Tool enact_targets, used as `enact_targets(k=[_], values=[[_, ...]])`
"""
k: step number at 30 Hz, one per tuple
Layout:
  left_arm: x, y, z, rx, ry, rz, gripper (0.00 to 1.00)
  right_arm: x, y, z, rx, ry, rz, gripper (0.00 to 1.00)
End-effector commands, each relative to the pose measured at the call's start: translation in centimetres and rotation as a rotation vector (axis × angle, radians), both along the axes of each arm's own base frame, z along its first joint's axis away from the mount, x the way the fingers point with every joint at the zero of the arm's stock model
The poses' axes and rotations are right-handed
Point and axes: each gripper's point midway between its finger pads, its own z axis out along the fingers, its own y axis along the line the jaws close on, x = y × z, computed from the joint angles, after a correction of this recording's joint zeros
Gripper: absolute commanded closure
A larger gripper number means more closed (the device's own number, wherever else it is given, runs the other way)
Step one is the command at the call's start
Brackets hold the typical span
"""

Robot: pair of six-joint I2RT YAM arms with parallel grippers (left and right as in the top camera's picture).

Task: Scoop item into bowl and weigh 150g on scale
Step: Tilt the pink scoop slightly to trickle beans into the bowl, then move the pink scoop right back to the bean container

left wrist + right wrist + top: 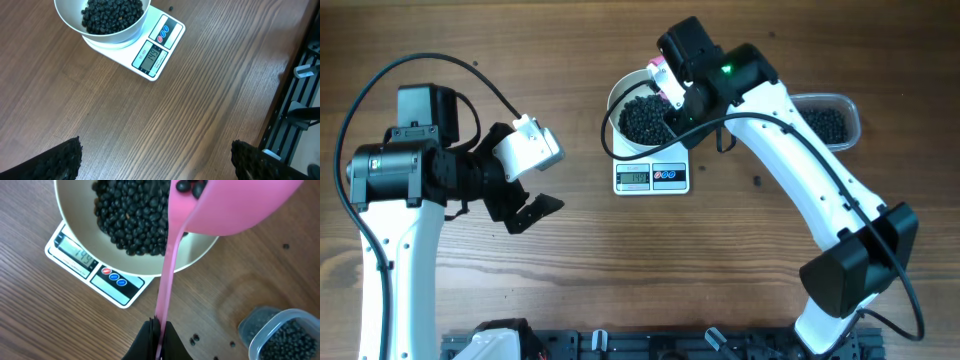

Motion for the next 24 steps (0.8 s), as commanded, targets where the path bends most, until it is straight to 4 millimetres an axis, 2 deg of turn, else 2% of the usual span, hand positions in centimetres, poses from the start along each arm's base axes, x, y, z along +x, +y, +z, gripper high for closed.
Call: enact_targets(k=[1,10,14,20,24], values=[[0.1,-0.2,1.0,-0.013,-0.041,-0.018,0.00,0.0,-0.5,0.9,0.017,-0.023,-0.026,0.96],[0.1,-0.2,1.0,-0.013,-0.041,-0.018,0.00,-1.5,2.1,1.4,0.165,0.049,0.023,0.96],[0.1,-0.2,1.0,-0.013,-0.041,-0.018,0.00,-2.4,3.9,1.9,0.302,0.125,0.022,0.96],[0.1,-0.2,1.0,-0.013,-0.041,-0.018,0.00,-2.5,4.3,2.6,0.423,0.191,-0.025,0.96],[0.1,-0.2,1.0,-0.013,-0.041,-0.018,0.00,-1.7,3.5,2.8,0.462,0.203,-0.097,0.96]])
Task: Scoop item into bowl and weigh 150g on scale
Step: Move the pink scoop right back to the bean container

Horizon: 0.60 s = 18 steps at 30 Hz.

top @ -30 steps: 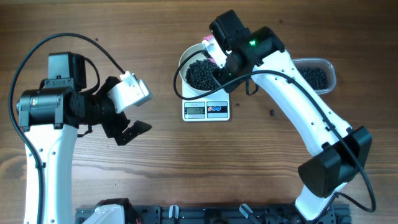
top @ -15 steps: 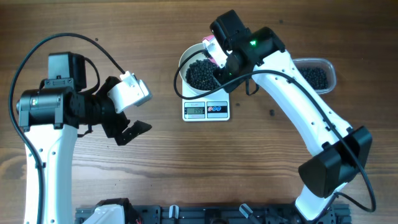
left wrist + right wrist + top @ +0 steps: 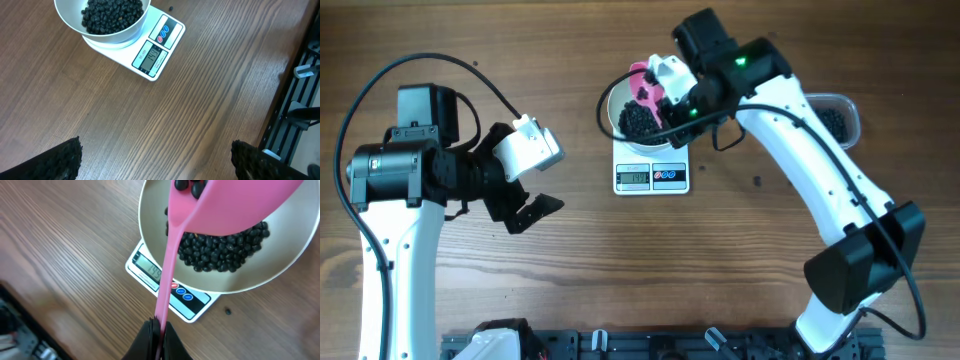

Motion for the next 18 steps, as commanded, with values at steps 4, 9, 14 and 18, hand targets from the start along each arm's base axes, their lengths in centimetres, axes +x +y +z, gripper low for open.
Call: enact_targets(k=[4,9,14,18], values=[[0.1,-0.2,1.0,-0.014,-0.041,-0.018,0.00,0.3,-0.6,2.3,0.143,0.051,-0.100,0.96],[0.1,-0.2,1.0,-0.014,-0.041,-0.018,0.00,1.1,-1.9,2.7,0.158,0.057,-0.165,0.96],[0.1,-0.2,1.0,-0.014,-0.041,-0.018,0.00,1.9,-3.8,3.7,0.174,0.046,-0.249,0.96],[0.1,-0.2,1.0,-0.014,-0.041,-0.018,0.00,2.0,-4.7,4.4,0.181,0.038,-0.282,0.96]])
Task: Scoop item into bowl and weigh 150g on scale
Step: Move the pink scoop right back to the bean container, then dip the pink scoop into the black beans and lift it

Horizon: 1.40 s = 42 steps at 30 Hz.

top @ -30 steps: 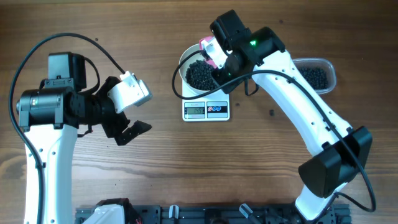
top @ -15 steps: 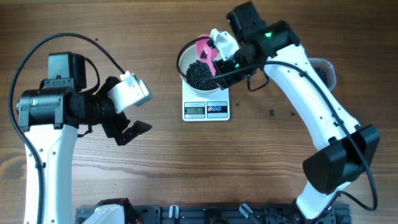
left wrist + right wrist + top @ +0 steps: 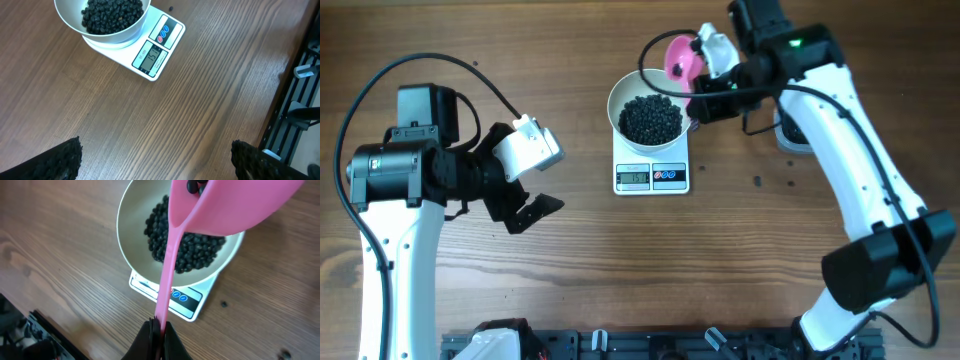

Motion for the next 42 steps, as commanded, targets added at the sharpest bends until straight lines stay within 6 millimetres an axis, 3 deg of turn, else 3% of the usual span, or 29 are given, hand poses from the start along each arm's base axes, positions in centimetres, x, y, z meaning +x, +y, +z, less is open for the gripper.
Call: enact_targets(k=[1,12,17,23,27,34,42], values=[[0.1,-0.2,1.0,-0.014,-0.041,-0.018,0.00,-0.3,-0.7,1.9,0.036,-0.016,-0.049,0.96],[0.1,-0.2,1.0,-0.014,-0.041,-0.018,0.00,-1.5,-7.4,0.7,-0.074,0.105,-0.205,0.96],[0.1,-0.2,1.0,-0.014,-0.041,-0.018,0.00,-2.3,-11.5,0.9,-0.122,0.133,-0.282,0.96],[0.1,-0.2,1.0,-0.014,-0.041,-0.018,0.00,-3.6,-17.4,0.0,-0.312,0.184,-0.394,0.96],[0.1,-0.2,1.0,-0.014,-0.041,-0.018,0.00,-3.8,-20.2,-0.2,-0.425,0.173,-0.432,0.96],[0.1,-0.2,1.0,-0.014,-0.041,-0.018,0.00,-4.7,-23.3,-1.1,-0.601,0.191,-0.454,0.96],[0.1,-0.2,1.0,-0.014,-0.041,-0.018,0.00,-6.8,-24.8,-4.5,-0.752,0.308,-0.408,0.96]])
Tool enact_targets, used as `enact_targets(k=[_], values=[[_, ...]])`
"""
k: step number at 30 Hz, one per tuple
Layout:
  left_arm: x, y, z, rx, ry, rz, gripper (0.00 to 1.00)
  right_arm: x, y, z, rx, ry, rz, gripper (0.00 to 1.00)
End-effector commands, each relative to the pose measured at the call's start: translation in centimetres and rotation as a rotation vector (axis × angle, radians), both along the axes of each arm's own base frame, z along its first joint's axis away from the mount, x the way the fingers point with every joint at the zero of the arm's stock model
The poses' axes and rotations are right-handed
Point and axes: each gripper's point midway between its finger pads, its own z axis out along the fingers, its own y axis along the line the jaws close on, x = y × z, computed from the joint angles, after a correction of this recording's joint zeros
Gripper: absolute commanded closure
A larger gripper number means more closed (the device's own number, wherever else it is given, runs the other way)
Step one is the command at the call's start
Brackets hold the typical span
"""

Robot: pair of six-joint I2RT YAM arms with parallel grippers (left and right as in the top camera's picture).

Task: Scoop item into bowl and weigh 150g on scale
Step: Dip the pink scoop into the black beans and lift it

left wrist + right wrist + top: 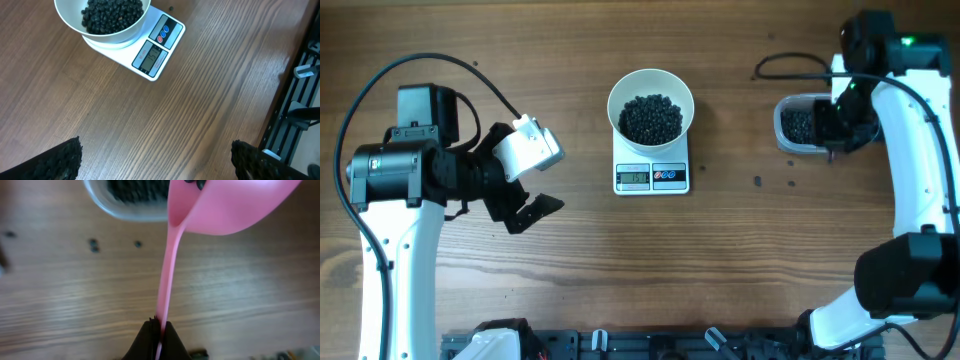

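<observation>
A white bowl [651,110] heaped with black beans sits on the white scale [651,177], whose display [149,56] is lit. At the far right my right gripper [159,325] is shut on the thin handle of the pink scoop [225,205]. The scoop holds a few beans and hangs just in front of the clear bean container [798,125]. In the overhead view the right arm hides the scoop. My left gripper [156,160] is open over bare wood, left of the scale, with nothing between its fingers [65,160].
A few loose beans [757,181] lie on the wood between the scale and the container, and more show by the container [93,244]. A black cable [790,65] runs behind the container. A black rail [650,345] lines the table's front edge.
My right gripper has carried the pink scoop from the bowl's far right rim to the bean container at the far right. The left arm, bowl and scale have not moved.
The scoop was first tilted over the bowl on the scale. Then it hung over the bowl's left side, and later at the bowl's back right rim. Now it is by the container. The left gripper stayed open and still throughout.
</observation>
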Motion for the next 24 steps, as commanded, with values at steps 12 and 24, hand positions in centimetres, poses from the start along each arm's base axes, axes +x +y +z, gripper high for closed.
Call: enact_targets(k=[12,24], values=[[0.1,-0.2,1.0,-0.014,-0.041,-0.018,0.00,0.7,-1.7,0.7,-0.402,0.048,0.201,0.96],[0.1,-0.2,1.0,-0.014,-0.041,-0.018,0.00,2.0,1.8,-0.3,-0.187,-0.014,0.228,0.96]])
